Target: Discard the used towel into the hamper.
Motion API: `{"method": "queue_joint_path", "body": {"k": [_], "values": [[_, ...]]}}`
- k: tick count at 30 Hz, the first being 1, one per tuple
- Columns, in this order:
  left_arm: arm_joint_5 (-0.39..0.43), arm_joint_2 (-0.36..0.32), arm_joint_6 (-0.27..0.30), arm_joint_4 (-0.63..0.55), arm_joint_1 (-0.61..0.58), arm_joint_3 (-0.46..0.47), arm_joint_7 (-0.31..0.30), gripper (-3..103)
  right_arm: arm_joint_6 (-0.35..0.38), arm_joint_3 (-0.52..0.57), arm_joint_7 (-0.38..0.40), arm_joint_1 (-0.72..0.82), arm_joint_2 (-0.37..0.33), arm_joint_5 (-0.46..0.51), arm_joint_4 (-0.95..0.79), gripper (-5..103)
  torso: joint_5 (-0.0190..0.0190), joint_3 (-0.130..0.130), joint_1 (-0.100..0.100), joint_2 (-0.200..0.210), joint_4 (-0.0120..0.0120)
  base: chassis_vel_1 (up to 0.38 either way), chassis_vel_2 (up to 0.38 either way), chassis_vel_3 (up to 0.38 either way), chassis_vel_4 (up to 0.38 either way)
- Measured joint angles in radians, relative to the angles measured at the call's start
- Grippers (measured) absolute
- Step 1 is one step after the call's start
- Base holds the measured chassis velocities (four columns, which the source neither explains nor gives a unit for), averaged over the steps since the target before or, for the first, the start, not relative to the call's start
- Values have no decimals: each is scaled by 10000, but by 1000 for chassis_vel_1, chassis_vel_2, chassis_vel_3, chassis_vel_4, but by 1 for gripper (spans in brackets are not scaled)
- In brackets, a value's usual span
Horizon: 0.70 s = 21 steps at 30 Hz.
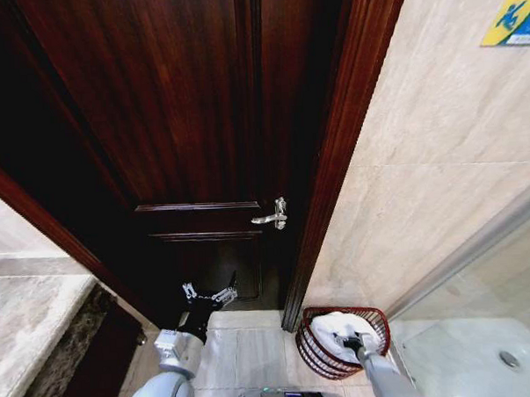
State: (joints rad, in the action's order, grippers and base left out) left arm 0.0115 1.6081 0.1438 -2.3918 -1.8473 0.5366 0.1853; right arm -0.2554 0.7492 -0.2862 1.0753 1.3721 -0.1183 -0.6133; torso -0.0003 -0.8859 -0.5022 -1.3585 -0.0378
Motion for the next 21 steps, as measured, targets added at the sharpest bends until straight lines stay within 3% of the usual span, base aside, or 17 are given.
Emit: {"method": "queue_joint_path", "body": {"k": [1,8,9,10,12,21], "values": [[0,0,0,0,0,0,0,100,0,0,0,0,0,0,0,100,0,0,0,0,0,0,0,0,0],[0,1,0,0,0,0,0,100,-324,-161,91,3333,-72,1594,-5017,100,8,1,0,0,1,0,0,0,0],[0,1,0,0,0,0,0,100,-324,-161,91,3333,-72,1594,-5017,100,8,1,0,0,1,0,0,0,0],[0,0,0,0,0,0,0,100,-330,-119,137,3944,37,1996,-5998,100,-6,1,1,-1,1,0,0,0,0],[0,0,0,0,-1,-1,1,100,-497,-30,186,4796,272,2623,-7477,100,7,1,1,0,-1,0,0,0,0],[0,0,0,0,0,0,0,100,-1070,-138,99,7243,855,4394,-11516,100,-1,1,1,-1,4,0,0,0,0]]}}
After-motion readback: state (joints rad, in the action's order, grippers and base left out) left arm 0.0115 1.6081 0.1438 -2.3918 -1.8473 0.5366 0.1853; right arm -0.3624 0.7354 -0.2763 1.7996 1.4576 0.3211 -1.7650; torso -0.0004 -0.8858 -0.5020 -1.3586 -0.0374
